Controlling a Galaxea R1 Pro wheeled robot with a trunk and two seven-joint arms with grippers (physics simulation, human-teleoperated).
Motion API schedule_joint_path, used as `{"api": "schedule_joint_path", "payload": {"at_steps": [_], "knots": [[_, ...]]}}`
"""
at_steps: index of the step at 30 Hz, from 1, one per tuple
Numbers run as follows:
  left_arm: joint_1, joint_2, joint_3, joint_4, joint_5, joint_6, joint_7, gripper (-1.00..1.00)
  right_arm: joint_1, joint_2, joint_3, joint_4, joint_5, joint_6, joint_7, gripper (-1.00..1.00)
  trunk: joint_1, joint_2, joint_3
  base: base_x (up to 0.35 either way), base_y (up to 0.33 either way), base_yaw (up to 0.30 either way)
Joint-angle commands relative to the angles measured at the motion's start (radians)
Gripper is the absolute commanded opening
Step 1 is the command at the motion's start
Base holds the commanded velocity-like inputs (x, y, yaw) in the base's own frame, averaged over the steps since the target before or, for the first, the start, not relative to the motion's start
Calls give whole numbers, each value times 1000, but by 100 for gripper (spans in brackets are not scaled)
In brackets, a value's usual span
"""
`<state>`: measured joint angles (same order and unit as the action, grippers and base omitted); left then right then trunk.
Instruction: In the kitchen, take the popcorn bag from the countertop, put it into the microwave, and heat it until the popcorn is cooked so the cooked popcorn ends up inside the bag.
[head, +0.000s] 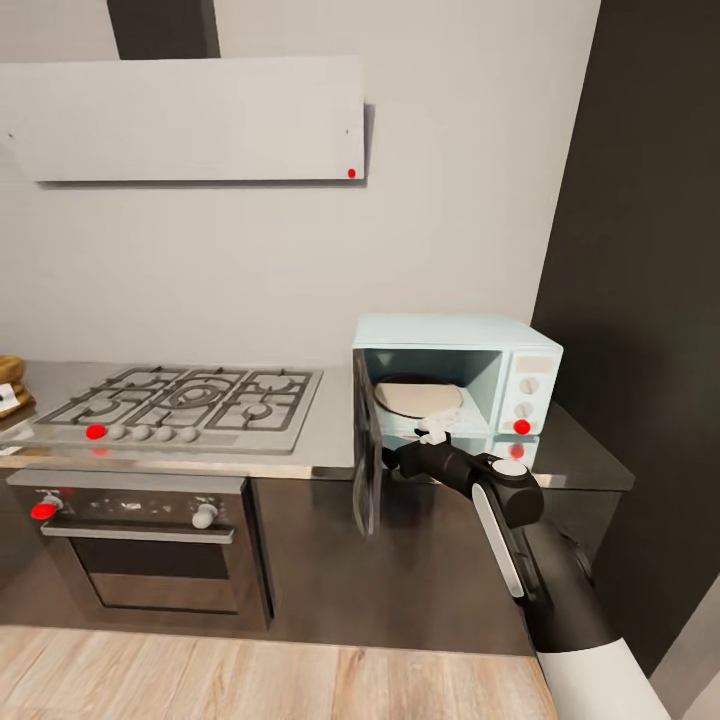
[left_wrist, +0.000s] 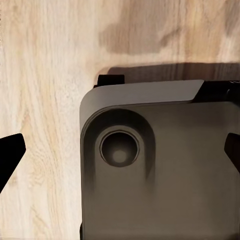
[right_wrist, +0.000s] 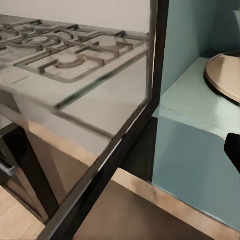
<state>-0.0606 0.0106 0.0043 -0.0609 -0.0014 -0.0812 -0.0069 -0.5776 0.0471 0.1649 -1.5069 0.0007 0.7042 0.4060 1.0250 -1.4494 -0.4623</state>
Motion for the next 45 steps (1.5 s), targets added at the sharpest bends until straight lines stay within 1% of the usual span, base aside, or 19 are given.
{"api": "schedule_joint_path", "payload": {"at_steps": [1,6,21,45], "knots": [[-1,0,0,1,0,-3,-1,100,-1,0,-1,-1,-3,6,4,100,0,-1,-1,0,0,22],[-1,0,0,1,0,-3,-1,100,-1,1,-1,-1,-2,6,4,100,0,-1,-1,0,0,9],[-1,0,0,1,0,-3,-1,100,-1,1,-1,-1,-2,6,4,100,0,-1,-2,0,0,97],[-1,0,0,1,0,-3,-1,100,-1,0,-1,-1,-2,6,4,100,0,-1,-3,0,0,12]]}}
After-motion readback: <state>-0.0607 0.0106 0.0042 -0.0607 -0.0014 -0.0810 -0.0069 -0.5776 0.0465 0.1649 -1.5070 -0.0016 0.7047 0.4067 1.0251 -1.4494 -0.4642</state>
